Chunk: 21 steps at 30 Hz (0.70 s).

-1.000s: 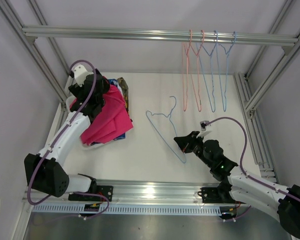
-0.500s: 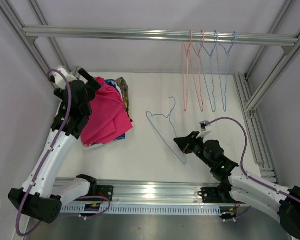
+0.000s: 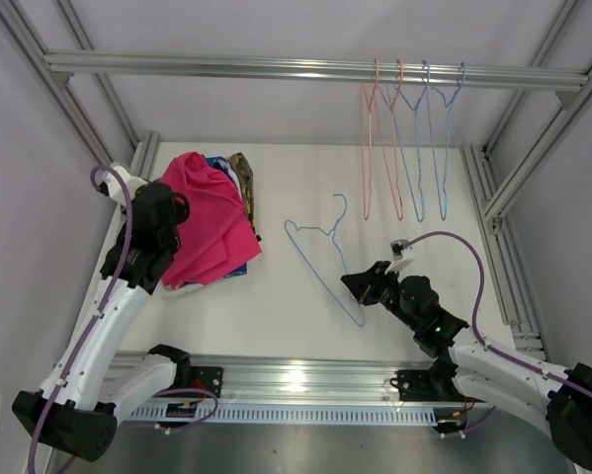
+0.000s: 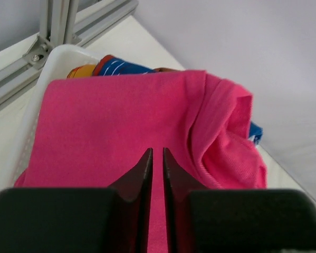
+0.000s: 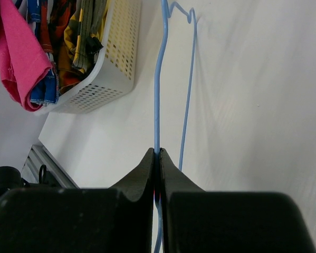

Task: Remove the trousers from the hanger
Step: Place the trousers in the bin.

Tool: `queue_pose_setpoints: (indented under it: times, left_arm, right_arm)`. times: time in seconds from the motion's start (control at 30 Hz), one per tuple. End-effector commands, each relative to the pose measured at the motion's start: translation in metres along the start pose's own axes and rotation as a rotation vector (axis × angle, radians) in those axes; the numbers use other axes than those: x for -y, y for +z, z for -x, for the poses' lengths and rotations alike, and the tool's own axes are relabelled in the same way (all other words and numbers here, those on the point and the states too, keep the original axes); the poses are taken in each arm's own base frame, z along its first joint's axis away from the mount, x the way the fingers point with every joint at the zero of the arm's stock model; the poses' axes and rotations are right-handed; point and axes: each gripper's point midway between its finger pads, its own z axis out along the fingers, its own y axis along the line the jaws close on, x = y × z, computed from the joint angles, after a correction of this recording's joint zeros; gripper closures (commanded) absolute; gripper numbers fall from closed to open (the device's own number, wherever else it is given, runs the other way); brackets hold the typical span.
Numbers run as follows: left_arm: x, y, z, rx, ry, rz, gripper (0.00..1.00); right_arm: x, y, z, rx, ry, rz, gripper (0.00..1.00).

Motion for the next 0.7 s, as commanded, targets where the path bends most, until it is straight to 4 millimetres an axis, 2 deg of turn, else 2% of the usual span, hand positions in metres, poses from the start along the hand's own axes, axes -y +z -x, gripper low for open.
queue_pose_setpoints:
  times: [0.0, 0.03, 0.23, 0.33, 0.43, 0.5, 0.57, 0.67]
  left_arm:
    - [-0.003, 0.001, -0.005, -0.010, -0.088, 0.023, 0.87]
    - [-0.002, 0.004, -0.009, -0.019, -0.089, 0.031, 0.90]
    - [0.002, 0.020, -0.021, -0.043, -0.076, 0.065, 0.90]
    - [0.000, 0.033, -0.034, -0.062, -0.070, 0.102, 0.93]
    - [-0.006, 0.048, -0.055, -0.100, -0.063, 0.142, 0.94]
    - [-0.014, 0.059, -0.077, -0.151, -0.045, 0.178, 0.95]
    - [-0.020, 0.066, -0.093, -0.184, -0.056, 0.196, 0.99]
    - [-0.028, 0.076, -0.116, -0.225, -0.049, 0.226, 0.99]
  right_arm:
    - [-0.007, 0.000, 0.005, 0.021, 0.016, 0.035, 1.00]
    - [-0.005, 0.000, 0.004, 0.020, 0.015, 0.032, 1.00]
    - [-0.004, 0.002, 0.001, 0.015, 0.006, 0.031, 1.00]
    - [-0.002, 0.005, -0.001, 0.006, -0.001, 0.027, 1.00]
    - [0.001, 0.008, -0.005, -0.005, -0.008, 0.021, 1.00]
    - [0.002, 0.010, -0.005, -0.007, -0.007, 0.023, 1.00]
    - [0.005, 0.012, -0.005, -0.013, -0.005, 0.018, 1.00]
    - [0.010, 0.015, -0.005, -0.012, -0.008, 0.003, 1.00]
